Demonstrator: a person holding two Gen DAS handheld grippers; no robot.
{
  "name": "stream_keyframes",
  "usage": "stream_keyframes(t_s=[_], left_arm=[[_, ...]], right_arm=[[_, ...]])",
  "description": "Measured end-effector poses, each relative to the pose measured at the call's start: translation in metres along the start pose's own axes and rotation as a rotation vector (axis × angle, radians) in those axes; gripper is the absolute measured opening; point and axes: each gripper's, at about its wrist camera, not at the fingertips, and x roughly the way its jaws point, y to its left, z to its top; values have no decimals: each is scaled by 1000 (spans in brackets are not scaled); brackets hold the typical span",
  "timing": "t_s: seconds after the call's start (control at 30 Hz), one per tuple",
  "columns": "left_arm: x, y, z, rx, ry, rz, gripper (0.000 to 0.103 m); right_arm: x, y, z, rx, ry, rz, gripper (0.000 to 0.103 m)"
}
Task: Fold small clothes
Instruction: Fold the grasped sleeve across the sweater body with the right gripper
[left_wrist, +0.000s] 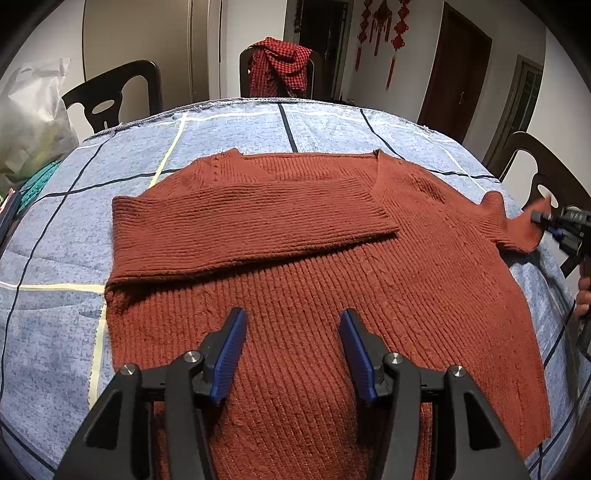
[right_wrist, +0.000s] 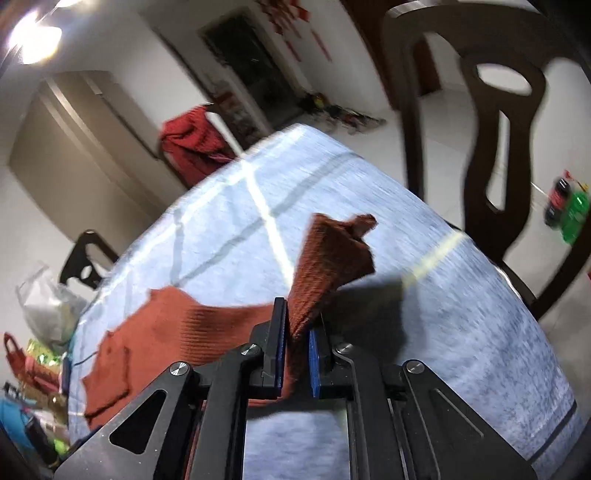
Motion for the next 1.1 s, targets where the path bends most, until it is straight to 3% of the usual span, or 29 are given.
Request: stream_keyframes(t_s=[0.23, 0.33, 0.47, 0.57, 0.63, 0.87, 1.1], left_arm=[[0, -1, 1, 1, 0, -5, 58], [-4, 4, 2, -34, -8, -27, 58], [-16, 14, 9, -84, -45, -72, 58], [-21, 19, 14, -87, -58, -73, 58], [-23, 21, 18, -85, -64, -75, 58], [-22, -2, 44, -8, -81, -188, 58], [21, -60, 83, 151, -32, -299, 58]], right_arm=[[-14, 94, 0, -221, -6, 209, 9], [0, 143, -18, -342, 56, 302, 9], [40, 176, -51, -437, 182, 358, 9], [74, 184, -80, -468, 310, 344, 10], [75, 185, -94, -511, 337, 333, 14], [28, 153, -87, -500, 256, 411, 26], [15, 110, -86, -416, 227, 303, 26]])
